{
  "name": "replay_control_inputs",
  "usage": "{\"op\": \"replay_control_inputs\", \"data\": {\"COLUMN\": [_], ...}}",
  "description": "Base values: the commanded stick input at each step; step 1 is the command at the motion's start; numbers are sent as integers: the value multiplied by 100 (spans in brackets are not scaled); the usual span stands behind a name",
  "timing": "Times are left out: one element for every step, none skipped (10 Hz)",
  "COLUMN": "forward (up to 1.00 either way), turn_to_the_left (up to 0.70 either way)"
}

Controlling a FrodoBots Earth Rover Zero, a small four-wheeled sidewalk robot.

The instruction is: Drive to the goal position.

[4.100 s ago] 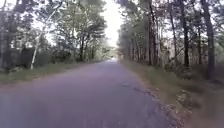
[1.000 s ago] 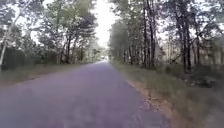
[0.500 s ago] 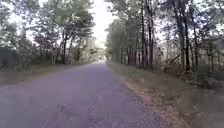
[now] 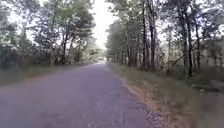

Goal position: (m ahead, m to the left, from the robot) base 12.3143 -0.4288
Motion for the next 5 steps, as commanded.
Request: {"op": "replay_control_inputs", "data": {"forward": [45, 45, 45, 45, 45], "turn_to_the_left": [0, 0, 12, 27, 27]}}
